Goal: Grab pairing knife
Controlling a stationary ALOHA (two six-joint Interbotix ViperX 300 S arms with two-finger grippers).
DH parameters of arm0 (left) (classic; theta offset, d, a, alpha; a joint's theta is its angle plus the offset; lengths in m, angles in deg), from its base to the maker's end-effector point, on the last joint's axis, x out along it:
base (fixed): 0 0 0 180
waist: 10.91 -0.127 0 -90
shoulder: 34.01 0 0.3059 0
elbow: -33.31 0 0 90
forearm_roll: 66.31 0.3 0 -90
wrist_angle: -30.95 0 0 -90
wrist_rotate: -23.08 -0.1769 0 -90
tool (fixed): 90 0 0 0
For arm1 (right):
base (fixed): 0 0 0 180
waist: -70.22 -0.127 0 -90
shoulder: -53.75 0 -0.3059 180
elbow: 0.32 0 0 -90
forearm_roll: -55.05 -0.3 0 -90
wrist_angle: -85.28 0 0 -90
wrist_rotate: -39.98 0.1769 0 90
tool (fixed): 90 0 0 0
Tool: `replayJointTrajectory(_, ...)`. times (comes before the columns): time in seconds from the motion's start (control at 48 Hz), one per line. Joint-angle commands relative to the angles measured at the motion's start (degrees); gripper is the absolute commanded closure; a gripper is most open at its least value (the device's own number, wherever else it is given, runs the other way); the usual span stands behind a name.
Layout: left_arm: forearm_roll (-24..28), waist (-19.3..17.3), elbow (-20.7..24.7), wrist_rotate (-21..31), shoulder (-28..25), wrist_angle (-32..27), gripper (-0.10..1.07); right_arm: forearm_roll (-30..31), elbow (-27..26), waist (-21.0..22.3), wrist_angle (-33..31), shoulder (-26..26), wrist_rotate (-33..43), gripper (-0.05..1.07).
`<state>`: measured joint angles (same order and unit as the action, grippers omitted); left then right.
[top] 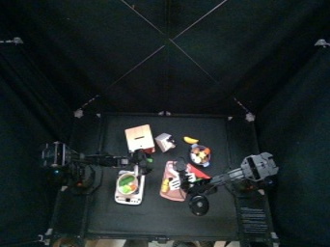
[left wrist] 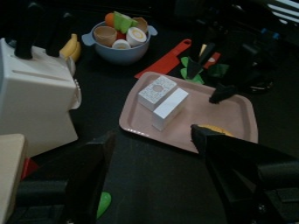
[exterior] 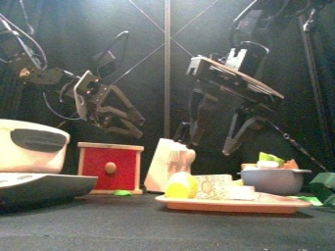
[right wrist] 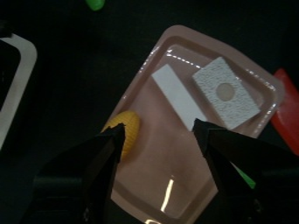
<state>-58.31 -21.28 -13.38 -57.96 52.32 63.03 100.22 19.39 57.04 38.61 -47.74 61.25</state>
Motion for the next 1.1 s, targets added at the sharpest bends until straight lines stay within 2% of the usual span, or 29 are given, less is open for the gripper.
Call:
replayJointTrajectory(0.0, 0.0, 0.4, 0.2, 0.1, 0.9, 0.2, -0.03, 3.1, 0.8, 0.5, 0.1, 5.4, -0.1, 0.08)
replayJointTrajectory(0.188, 0.0, 1.6, -0.1, 0.0, 2.0, 0.2, -0.03, 15.2, 5.5, 0.7, 0.1, 12.4, -0.1, 0.08)
replayJointTrajectory(0.292, 0.1, 2.0, -0.2, 0.0, 2.9, 0.2, -0.03, 20.7, 7.9, 2.5, 0.3, 15.2, -0.1, 0.08)
replayJointTrajectory(0.396, -0.1, 1.8, -0.1, 0.0, 3.0, 0.2, -0.03, 23.5, 8.4, 9.5, 3.6, 16.3, -0.2, 0.08)
replayJointTrajectory(0.458, -0.2, 1.8, 0.1, 0.0, 3.1, 0.2, -0.03, 23.8, 8.4, 14.2, 9.1, 16.0, -0.2, 0.08)
replayJointTrajectory(0.521, -0.2, 1.8, 0.1, 0.1, 3.0, 0.2, -0.03, 25.5, 8.3, 20.4, 18.4, 14.9, -0.2, 0.08)
replayJointTrajectory(0.562, -0.2, 1.8, 0.1, 0.1, 3.0, 0.2, -0.03, 26.8, 8.2, 23.3, 22.1, 13.9, -0.2, 0.08)
replayJointTrajectory(0.667, -0.1, 1.6, -0.5, -0.1, 3.1, 0.2, -0.03, 28.8, 7.5, 27.7, 26.7, 11.9, -0.2, 0.09)
replayJointTrajectory(0.75, -0.2, 0.7, -1.1, 0.1, 3.4, 0.2, -0.03, 30.7, 6.8, 29.2, 28.4, 10.1, -0.2, 0.10)
replayJointTrajectory(0.875, -1.0, 0.3, -1.7, 0.2, 4.9, 0.2, -0.03, 31.6, 6.8, 29.2, 28.9, 8.0, -0.2, 0.10)
replayJointTrajectory(1.083, -3.5, 0.2, -2.1, 0.1, 5.1, 0.2, -0.03, 31.6, 7.5, 29.4, 28.8, 7.5, -0.2, 0.13)
